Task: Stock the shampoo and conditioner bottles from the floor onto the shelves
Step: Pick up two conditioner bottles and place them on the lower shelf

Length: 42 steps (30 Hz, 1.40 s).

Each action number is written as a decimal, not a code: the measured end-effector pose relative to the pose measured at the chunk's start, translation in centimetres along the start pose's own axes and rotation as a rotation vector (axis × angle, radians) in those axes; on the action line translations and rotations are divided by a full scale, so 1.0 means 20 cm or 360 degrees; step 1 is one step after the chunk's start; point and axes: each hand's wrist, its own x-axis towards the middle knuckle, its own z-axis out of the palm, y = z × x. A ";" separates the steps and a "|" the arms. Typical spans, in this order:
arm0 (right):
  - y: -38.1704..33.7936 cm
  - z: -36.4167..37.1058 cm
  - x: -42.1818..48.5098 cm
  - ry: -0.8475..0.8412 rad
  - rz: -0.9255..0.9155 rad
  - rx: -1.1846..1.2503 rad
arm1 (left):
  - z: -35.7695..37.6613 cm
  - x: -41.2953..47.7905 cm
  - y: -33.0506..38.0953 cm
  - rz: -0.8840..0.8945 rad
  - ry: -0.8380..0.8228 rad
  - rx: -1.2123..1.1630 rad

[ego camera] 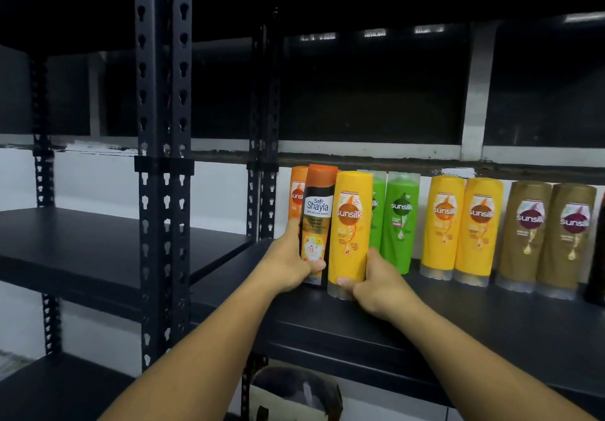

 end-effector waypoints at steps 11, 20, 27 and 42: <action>-0.02 0.14 0.35 0.0056 0.0061 -0.0164 | -0.06 0.28 -0.20 -0.0105 0.0128 0.0123; 0.06 0.21 0.43 0.0240 -0.0142 -0.0088 | -0.04 0.30 -0.30 -0.0012 0.0127 0.0062; 0.06 0.22 0.40 0.0320 -0.0338 -0.0163 | -0.05 0.29 -0.30 -0.0042 0.0031 0.0080; 0.09 0.26 0.46 0.0311 -0.0264 -0.0413 | -0.04 0.31 -0.31 -0.0019 0.0085 0.0152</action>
